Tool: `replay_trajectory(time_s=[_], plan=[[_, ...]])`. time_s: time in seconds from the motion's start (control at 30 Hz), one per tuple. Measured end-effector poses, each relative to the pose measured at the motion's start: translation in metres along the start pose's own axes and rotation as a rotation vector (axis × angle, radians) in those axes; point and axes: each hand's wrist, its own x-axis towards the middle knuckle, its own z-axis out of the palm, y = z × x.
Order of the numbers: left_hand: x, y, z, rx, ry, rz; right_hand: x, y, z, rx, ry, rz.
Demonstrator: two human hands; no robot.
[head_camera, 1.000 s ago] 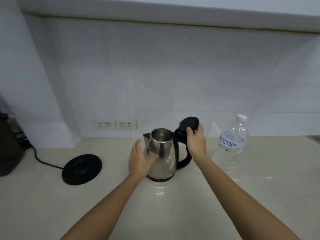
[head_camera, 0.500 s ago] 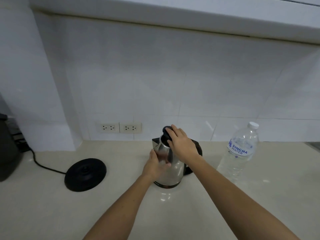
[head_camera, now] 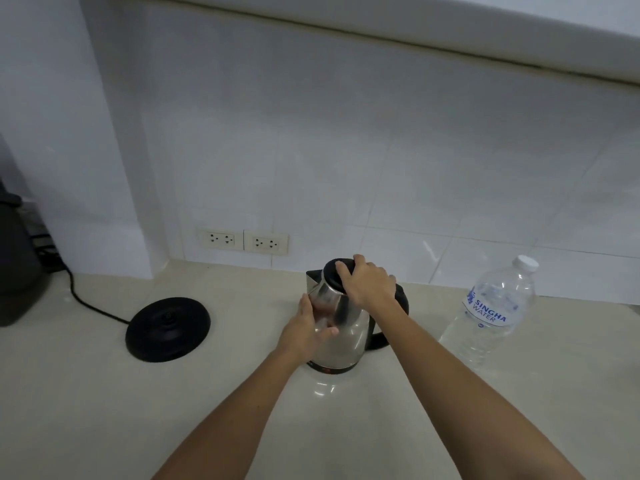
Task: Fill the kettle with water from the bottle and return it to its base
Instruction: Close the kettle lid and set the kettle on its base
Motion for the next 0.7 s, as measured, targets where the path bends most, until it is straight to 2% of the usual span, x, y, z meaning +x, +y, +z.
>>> replay_trajectory(time_s=[0.1,0.23,0.33,0.7], plan=[[-0.001,-0.002,0.000,-0.007,0.014,0.007,0.007,0.005,0.000,0.040,0.049,-0.061],[0.000,-0.001,0.001,0.025,0.022,0.013,0.017,0.014,-0.001,0.102,-0.018,-0.050],[0.002,-0.003,0.001,0.060,0.022,0.017,0.014,0.017,0.005,0.124,0.003,-0.030],[0.003,-0.008,0.001,0.054,0.041,0.022,0.018,0.005,0.009,0.035,0.086,-0.027]])
